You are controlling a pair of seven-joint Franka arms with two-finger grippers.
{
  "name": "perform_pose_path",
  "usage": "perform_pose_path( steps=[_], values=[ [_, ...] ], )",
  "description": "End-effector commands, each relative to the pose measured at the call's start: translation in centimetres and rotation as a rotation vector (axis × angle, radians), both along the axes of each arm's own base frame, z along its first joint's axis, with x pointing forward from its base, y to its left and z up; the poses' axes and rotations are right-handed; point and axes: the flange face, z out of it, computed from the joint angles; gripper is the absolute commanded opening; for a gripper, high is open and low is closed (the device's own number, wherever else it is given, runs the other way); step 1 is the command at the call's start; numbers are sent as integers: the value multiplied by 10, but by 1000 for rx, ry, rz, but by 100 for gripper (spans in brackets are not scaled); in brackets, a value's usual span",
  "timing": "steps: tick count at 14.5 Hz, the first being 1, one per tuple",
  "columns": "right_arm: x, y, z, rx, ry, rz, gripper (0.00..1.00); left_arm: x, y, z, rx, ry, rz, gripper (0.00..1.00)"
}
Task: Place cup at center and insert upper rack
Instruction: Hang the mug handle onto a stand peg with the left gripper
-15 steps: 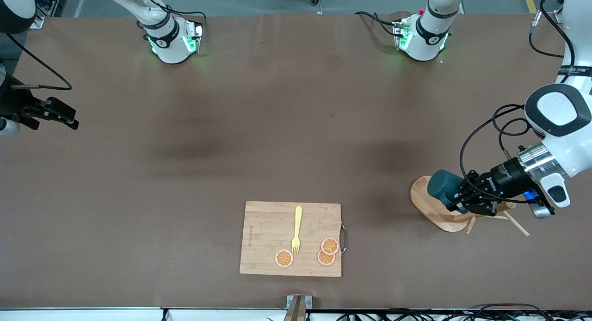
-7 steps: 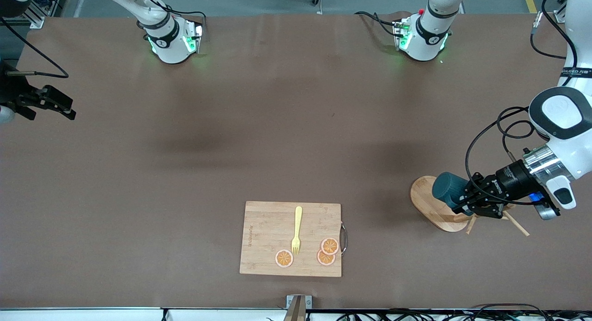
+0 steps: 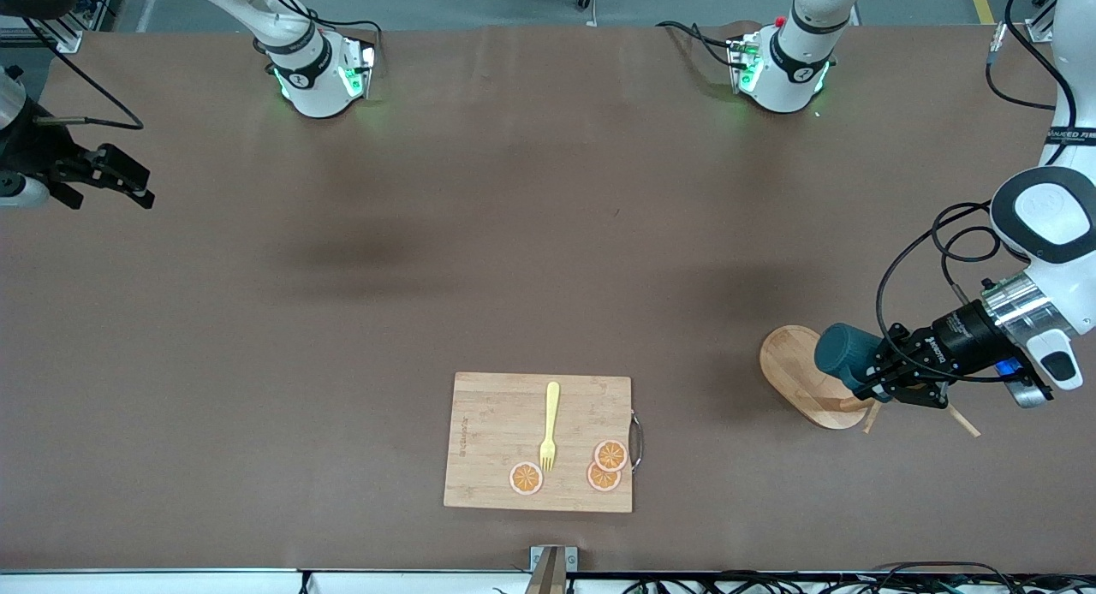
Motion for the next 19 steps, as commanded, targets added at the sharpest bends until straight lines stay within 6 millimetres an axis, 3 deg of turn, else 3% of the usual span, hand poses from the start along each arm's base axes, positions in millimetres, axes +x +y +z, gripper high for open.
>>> perform_pose_path(
  steps=[1,4,8,9,10,11,12,17,19],
  values=[
    [-11,0,-1,2,-14,-1,100,5,4,-2,-18,-23,18,0],
    [-11,0,0,2,-17,-1,100,10,23,-8,-8,-20,46,1],
    [-11,0,-1,2,-17,-1,100,11,26,-10,-4,-21,50,2],
    [-10,0,0,1,-20,0,100,11,26,-10,-4,-21,50,7],
    [-10,0,0,1,-20,-1,100,11,26,-9,-1,-24,48,36],
    [-10,0,0,1,-19,-1,100,11,25,-8,10,-34,37,71],
    [-10,1,0,1,-19,0,100,12,24,-4,30,-47,27,97],
    [-10,0,-1,1,-19,-3,100,9,29,21,146,-102,6,100],
    [-10,0,-1,1,-19,-1,100,4,24,50,230,-150,-20,100]
  ],
)
